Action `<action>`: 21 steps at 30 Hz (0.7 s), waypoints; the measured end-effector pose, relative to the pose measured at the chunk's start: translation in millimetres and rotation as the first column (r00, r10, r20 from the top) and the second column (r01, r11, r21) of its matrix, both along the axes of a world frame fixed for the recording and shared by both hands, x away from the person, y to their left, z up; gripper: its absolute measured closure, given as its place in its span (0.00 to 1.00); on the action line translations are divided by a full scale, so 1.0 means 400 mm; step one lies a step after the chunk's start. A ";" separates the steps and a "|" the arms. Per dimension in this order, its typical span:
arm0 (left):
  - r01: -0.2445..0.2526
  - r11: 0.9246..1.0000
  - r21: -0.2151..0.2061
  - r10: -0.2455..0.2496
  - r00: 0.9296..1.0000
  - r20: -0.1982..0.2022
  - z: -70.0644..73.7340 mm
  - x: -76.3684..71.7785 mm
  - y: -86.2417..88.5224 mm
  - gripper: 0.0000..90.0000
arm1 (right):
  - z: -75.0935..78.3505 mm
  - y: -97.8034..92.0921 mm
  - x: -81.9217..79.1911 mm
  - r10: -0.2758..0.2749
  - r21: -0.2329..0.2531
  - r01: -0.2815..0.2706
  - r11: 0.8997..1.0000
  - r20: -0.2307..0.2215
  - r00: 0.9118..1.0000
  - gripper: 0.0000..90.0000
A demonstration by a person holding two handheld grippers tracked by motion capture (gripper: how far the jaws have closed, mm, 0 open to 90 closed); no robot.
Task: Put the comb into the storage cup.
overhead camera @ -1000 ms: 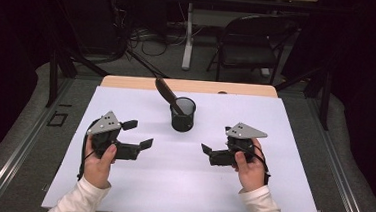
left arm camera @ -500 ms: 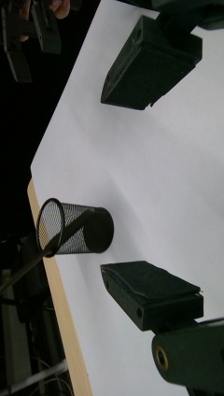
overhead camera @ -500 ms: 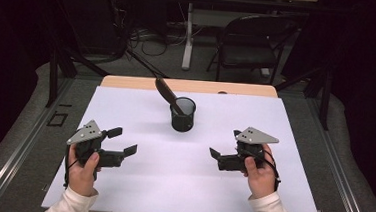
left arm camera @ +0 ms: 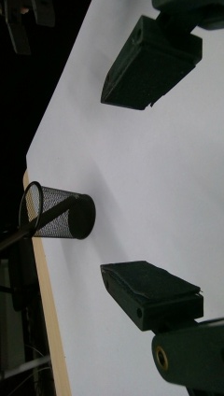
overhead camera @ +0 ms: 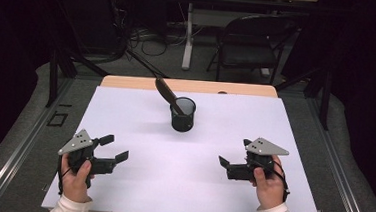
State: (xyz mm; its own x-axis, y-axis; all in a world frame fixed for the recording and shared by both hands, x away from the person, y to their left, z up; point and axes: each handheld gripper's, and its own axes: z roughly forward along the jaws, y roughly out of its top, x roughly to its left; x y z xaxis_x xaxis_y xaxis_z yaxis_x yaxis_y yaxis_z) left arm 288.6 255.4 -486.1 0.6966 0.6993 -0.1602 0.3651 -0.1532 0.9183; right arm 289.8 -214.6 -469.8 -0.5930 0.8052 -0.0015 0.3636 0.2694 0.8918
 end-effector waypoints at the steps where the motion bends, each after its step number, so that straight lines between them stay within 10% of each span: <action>1: -0.007 1.000 -0.006 0.007 1.000 0.001 -0.004 -0.001 0.003 0.18 | -0.004 -0.003 -0.002 -0.006 0.001 0.006 1.000 -0.004 1.000 0.02; 21: -0.042 0.999 -0.022 0.041 0.999 -0.010 -0.057 0.010 0.039 0.18 | -0.078 -0.050 -0.011 -0.079 0.041 0.079 0.996 -0.017 0.997 0.02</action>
State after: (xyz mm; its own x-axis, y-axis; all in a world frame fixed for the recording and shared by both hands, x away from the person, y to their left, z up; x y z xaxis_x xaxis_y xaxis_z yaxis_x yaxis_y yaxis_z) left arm 292.7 271.1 -508.8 0.6654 0.7237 -0.1832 0.3798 -0.1169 0.9177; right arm 285.3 -234.7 -501.0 -0.5273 0.8487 0.0418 0.3962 0.2020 0.8956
